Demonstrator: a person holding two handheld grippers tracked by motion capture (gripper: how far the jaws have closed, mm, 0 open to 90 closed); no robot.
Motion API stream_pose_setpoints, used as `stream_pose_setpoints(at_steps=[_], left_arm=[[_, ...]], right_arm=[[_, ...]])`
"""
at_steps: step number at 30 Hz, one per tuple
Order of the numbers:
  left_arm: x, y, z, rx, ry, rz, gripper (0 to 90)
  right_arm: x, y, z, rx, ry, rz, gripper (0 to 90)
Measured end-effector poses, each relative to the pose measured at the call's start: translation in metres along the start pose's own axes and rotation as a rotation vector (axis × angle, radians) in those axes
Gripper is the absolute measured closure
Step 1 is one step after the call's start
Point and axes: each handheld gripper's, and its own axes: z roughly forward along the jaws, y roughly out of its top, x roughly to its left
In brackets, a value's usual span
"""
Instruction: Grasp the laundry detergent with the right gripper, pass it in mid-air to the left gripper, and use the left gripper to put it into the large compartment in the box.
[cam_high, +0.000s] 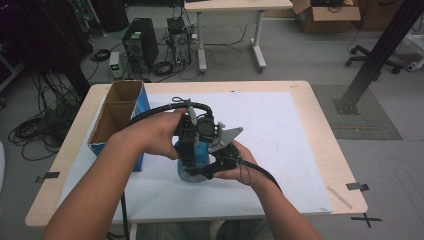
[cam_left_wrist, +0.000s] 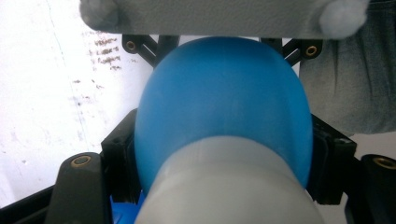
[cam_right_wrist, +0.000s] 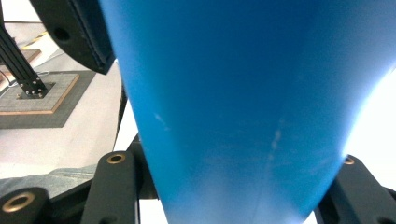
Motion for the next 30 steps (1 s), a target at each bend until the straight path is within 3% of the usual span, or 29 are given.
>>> stream_pose_setpoints(at_steps=[10,24,30], left_arm=[[0.0013,-0.0012,0.0012,0.005,0.004,-0.008,36.5],[0.0016,-0.0009,0.0024,0.015,0.005,-0.009,38.3],[0.0007,-0.0008,-0.0022,0.022,0.011,-0.012,38.6]], right_arm=[[0.0001,-0.0003,0.0012,-0.001,0.001,0.002,45.5],[0.0001,-0.0008,0.0019,0.013,-0.019,-0.014,45.5],[0.0007,0.001,0.0014,-0.004,-0.025,-0.014,44.7]])
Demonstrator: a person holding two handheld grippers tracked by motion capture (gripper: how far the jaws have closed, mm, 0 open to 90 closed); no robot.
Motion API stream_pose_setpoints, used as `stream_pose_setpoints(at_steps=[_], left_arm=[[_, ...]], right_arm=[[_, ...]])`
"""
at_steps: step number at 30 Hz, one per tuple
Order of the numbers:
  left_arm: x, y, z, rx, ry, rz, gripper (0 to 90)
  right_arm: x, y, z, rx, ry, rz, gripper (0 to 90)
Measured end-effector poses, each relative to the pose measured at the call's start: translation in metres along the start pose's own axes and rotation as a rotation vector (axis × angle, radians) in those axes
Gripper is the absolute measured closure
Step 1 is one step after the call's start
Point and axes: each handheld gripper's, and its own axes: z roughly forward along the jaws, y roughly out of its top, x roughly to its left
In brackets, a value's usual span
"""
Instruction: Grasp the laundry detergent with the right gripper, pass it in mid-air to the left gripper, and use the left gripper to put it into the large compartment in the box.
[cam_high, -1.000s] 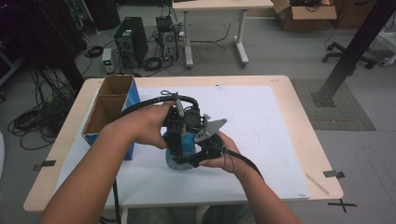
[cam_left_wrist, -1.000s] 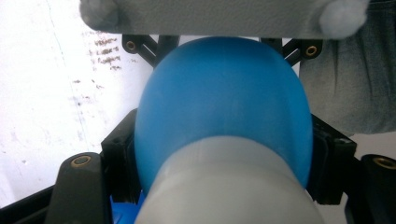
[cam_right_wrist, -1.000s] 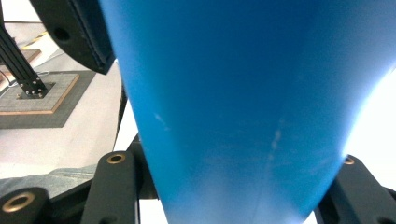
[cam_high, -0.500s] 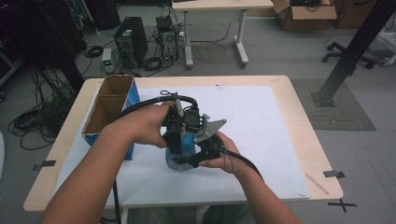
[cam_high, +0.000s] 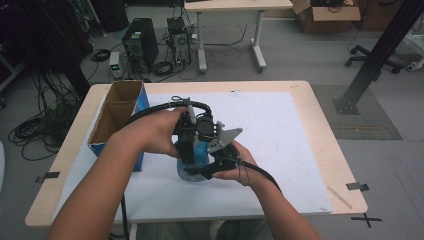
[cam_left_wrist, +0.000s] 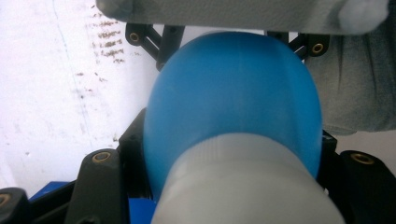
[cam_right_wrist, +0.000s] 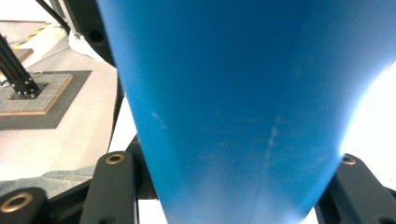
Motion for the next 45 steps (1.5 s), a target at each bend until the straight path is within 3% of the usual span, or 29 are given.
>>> stream_pose_setpoints(at_steps=[10,11,15,22,26,32,34,41,45], left_arm=[[-0.001,0.001,-0.003,0.003,0.015,-0.007,38.7],[-0.001,0.002,-0.003,0.012,0.028,-0.001,38.7],[0.001,0.001,-0.002,0.019,0.019,-0.009,38.7],[0.003,-0.001,-0.004,0.014,0.018,-0.016,38.7],[0.003,0.001,-0.005,0.019,0.013,-0.013,38.7],[0.003,0.002,-0.006,0.018,0.009,-0.011,38.6],[0.004,0.003,-0.007,0.022,0.008,-0.015,38.6],[0.007,0.004,-0.009,0.028,-0.001,-0.031,38.5],[0.01,0.004,-0.011,0.039,-0.016,-0.07,38.3]], right_arm=[[0.0,0.001,-0.001,-0.035,-0.008,0.02,41.2],[0.0,0.0,-0.002,-0.06,0.007,0.039,34.2],[-0.001,-0.001,-0.004,-0.068,0.002,0.05,26.4],[-0.003,-0.003,-0.005,-0.079,-0.009,0.077,21.1],[-0.003,-0.005,-0.004,-0.069,-0.037,0.096,12.4],[-0.003,-0.004,-0.006,-0.068,-0.027,0.102,7.6],[-0.004,-0.003,-0.009,-0.064,-0.02,0.106,3.1],[-0.005,-0.005,-0.025,-0.066,-0.029,0.094,1.5],[-0.007,-0.007,-0.04,-0.057,-0.051,0.079,1.3]])
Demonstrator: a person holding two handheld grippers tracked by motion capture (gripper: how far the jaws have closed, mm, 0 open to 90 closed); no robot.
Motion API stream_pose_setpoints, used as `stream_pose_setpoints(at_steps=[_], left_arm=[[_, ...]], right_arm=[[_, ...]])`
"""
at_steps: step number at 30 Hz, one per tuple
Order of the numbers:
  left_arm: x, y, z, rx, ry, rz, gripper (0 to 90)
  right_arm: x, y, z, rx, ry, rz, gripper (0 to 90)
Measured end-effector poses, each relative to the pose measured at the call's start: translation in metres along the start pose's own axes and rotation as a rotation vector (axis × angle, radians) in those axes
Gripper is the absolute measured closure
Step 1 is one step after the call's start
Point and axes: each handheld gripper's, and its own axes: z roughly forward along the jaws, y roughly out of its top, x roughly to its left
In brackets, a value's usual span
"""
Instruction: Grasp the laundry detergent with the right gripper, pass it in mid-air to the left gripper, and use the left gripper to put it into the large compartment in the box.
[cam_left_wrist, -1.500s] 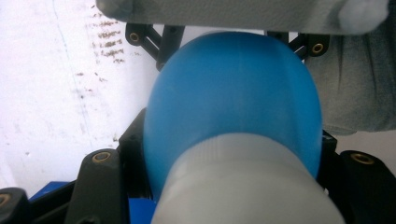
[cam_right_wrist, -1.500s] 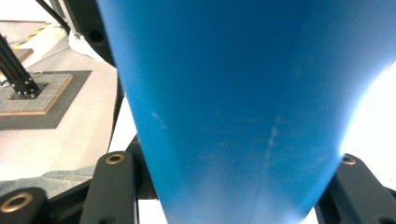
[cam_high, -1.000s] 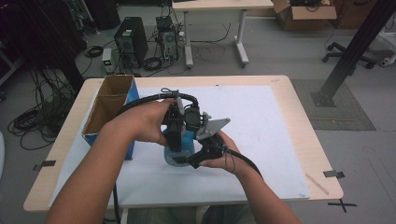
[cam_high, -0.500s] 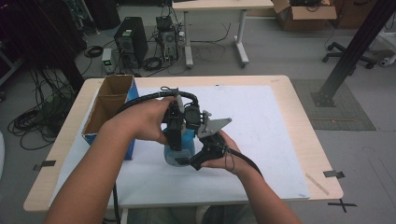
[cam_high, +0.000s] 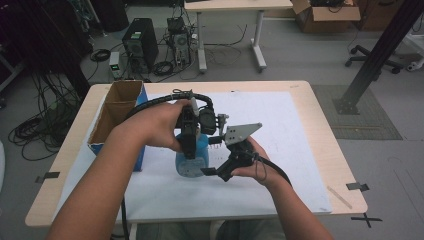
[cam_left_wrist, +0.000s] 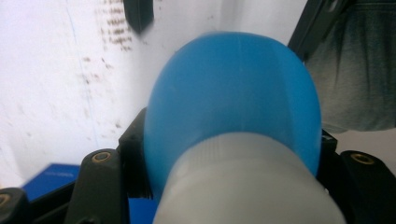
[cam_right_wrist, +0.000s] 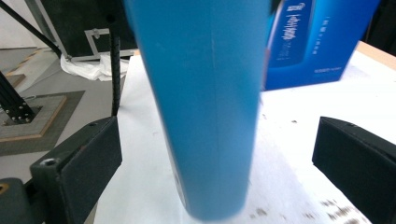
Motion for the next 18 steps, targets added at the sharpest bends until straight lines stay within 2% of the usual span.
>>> stream_pose_setpoints(at_steps=[2,4,5,8,9,10,11,12,15,16,17,18], left_arm=[[0.004,0.0,-0.002,0.019,-0.028,-0.048,38.3],[0.004,0.0,-0.003,0.029,-0.029,-0.055,38.3],[0.006,-0.001,-0.004,0.032,-0.023,-0.085,38.3],[0.008,-0.003,-0.006,0.038,-0.014,-0.116,38.3],[0.01,-0.004,-0.008,0.037,-0.011,-0.138,38.3],[0.013,-0.006,-0.01,0.033,-0.011,-0.185,38.3],[0.013,-0.006,-0.01,0.033,-0.011,-0.185,38.3],[0.014,-0.008,-0.011,0.026,-0.01,-0.209,38.3],[0.018,-0.012,-0.017,0.004,-0.009,-0.278,38.2],[0.02,-0.015,-0.02,-0.011,-0.004,-0.32,38.2],[0.02,-0.015,-0.02,-0.011,-0.004,-0.32,38.2],[0.021,-0.016,-0.022,-0.017,-0.002,-0.339,38.2]], right_arm=[[0.0,0.0,-0.008,0.007,-0.012,-0.013,1.3],[-0.001,0.001,-0.012,0.009,-0.016,-0.016,1.2],[-0.001,0.001,-0.02,0.01,-0.024,-0.025,1.1],[-0.002,0.002,-0.028,0.014,-0.034,-0.028,1.0],[-0.002,0.002,-0.032,0.017,-0.039,-0.031,1.0],[-0.003,0.002,-0.04,0.025,-0.048,-0.035,1.1],[-0.003,0.002,-0.04,0.025,-0.048,-0.035,1.1],[-0.003,0.002,-0.047,0.034,-0.059,-0.037,1.1],[-0.005,0.001,-0.054,0.047,-0.067,-0.037,1.2],[-0.007,0.002,-0.061,0.061,-0.081,-0.042,1.1],[-0.008,0.002,-0.064,0.069,-0.086,-0.043,1.1],[-0.008,0.002,-0.064,0.069,-0.086,-0.043,1.1]])
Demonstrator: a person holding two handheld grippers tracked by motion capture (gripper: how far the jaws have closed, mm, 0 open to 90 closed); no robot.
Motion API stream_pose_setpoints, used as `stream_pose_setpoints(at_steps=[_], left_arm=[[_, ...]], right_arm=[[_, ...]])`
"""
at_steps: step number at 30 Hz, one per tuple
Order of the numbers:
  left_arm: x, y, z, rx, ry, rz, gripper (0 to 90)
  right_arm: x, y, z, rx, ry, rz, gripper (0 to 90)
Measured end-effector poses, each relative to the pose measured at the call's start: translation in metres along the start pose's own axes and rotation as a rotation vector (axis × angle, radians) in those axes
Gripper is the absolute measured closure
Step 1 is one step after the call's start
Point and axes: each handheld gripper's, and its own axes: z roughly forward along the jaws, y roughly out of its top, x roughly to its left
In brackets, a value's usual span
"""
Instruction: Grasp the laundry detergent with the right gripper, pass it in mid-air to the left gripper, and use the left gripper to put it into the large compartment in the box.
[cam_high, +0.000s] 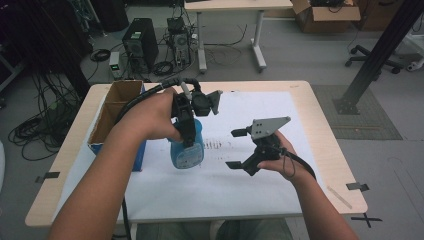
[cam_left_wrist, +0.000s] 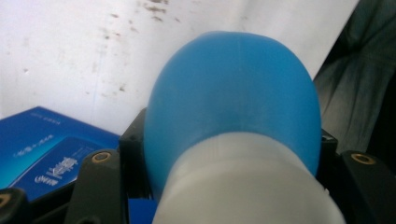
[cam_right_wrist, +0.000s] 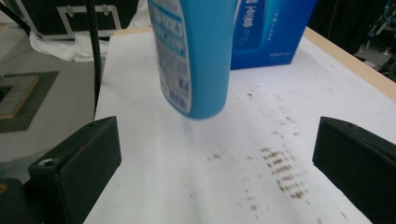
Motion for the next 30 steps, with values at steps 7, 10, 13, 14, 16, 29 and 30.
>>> stream_pose_setpoints(at_steps=[7,10,13,14,16,29,30], left_arm=[[0.01,-0.006,-0.008,-0.013,0.006,-0.106,38.1],[0.017,-0.011,-0.012,-0.016,0.005,-0.161,38.1],[0.022,-0.017,-0.016,-0.024,-0.004,-0.208,38.1],[0.024,-0.019,-0.019,-0.03,-0.008,-0.223,38.1],[0.026,-0.021,-0.021,-0.037,-0.011,-0.237,38.1],[0.05,-0.047,-0.063,-0.081,-0.022,-0.44,38.1],[0.055,-0.052,-0.07,-0.088,-0.023,-0.483,38.1]], right_arm=[[-0.011,0.003,-0.02,0.093,-0.028,-0.015,1.3],[-0.018,0.006,-0.031,0.166,-0.028,-0.027,1.6],[-0.023,0.008,-0.038,0.238,-0.034,-0.031,1.8],[-0.024,0.009,-0.04,0.265,-0.037,-0.031,2.0],[-0.028,0.011,-0.045,0.312,-0.035,-0.03,2.3],[-0.04,0.015,-0.066,0.55,-0.03,-0.046,3.1],[-0.041,0.016,-0.069,0.563,-0.032,-0.047,3.1]])
